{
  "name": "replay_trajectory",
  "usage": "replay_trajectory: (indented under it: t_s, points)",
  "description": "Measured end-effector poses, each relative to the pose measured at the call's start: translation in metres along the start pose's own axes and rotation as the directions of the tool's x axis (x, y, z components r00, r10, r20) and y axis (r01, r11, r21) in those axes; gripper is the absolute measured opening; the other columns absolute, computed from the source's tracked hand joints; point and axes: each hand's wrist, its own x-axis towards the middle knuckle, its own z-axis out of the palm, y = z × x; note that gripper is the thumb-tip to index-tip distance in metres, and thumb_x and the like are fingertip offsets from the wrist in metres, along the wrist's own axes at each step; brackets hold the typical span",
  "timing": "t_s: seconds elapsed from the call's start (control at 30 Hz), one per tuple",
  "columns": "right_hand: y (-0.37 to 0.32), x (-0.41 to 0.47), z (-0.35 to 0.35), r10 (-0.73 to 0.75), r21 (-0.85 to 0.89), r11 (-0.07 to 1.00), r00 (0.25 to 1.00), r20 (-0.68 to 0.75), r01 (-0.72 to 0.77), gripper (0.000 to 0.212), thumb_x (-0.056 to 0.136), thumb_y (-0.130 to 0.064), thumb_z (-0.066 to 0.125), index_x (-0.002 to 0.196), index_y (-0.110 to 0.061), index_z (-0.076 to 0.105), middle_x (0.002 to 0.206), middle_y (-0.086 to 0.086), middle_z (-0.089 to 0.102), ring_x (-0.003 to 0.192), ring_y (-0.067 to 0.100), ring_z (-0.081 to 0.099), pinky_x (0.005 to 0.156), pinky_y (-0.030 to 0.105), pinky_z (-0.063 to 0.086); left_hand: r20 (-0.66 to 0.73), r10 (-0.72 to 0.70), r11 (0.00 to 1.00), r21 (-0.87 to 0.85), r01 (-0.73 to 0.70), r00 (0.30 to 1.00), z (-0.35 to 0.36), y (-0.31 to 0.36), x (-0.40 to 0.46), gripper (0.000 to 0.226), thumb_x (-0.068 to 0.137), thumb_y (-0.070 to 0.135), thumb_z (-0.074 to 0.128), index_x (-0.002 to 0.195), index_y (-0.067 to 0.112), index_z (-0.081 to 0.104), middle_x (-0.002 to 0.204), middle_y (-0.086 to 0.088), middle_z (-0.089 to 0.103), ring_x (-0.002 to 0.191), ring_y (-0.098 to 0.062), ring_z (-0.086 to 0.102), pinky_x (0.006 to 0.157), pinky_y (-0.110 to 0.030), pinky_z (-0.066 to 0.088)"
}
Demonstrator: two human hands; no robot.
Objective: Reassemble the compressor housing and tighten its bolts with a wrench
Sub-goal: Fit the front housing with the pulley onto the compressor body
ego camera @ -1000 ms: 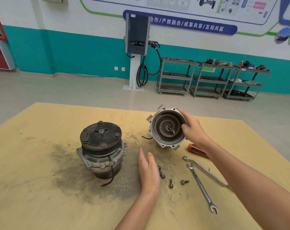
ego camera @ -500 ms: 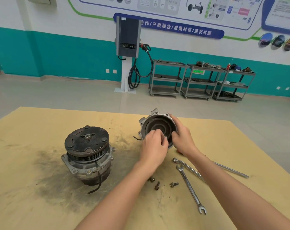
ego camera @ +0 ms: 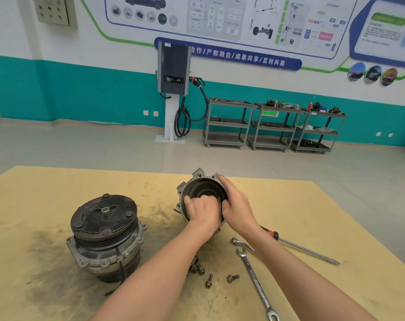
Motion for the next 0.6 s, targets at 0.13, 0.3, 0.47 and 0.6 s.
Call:
replay_trajectory:
  t_s: [0.13,0.3,0.47,0.6]
  points:
    - [-0.004,0.001,0.0,-0.034,-0.053,0.998,0.999,0.028,0.036,0.076,0.078,0.013,0.038,0.146,-0.023,0.04,0.15,-0.005,0.043,0.139,0.016,0.038,0.11,0.04,0.039,0.034,-0.053,0.997,-0.051,0.055,0.998,0.0,-0.001,0.0,0.012,0.097,0.024,0.049,0.088,0.024,0.058,0.103,-0.001,0.072,0.102,-0.026,0.067,0.106,-0.045,0.029]
    - [-0.011,0.001,0.002,-0.047,-0.102,0.993,0.998,0.051,0.052,0.077,0.078,0.011,0.038,0.145,-0.026,0.039,0.151,-0.009,0.04,0.142,0.014,0.031,0.109,0.04,0.039,0.019,-0.133,0.979,-0.151,0.135,0.991,0.003,-0.004,-0.002,0.015,0.099,0.021,0.047,0.086,0.024,0.055,0.108,-0.004,0.071,0.105,-0.027,0.065,0.098,-0.04,0.032]
    - [-0.015,0.0,0.003,-0.042,-0.118,0.992,0.996,0.076,0.051,0.075,0.08,0.01,0.038,0.145,-0.028,0.039,0.152,-0.01,0.039,0.144,0.016,0.028,0.109,0.044,0.038,-0.027,-0.194,0.946,-0.271,0.179,0.981,0.008,-0.009,-0.005,0.027,0.103,0.022,0.04,0.079,0.021,0.05,0.108,-0.008,0.071,0.102,-0.029,0.064,0.095,-0.038,0.031]
    - [-0.018,-0.002,0.004,-0.036,-0.121,0.992,0.996,0.08,0.046,0.074,0.081,0.009,0.038,0.144,-0.029,0.04,0.152,-0.011,0.039,0.144,0.017,0.029,0.108,0.043,0.039,-0.051,-0.2,0.939,-0.295,0.176,0.978,0.013,-0.012,-0.008,0.029,0.104,0.022,0.037,0.089,0.019,0.062,0.108,-0.009,0.072,0.101,-0.029,0.063,0.094,-0.038,0.032]
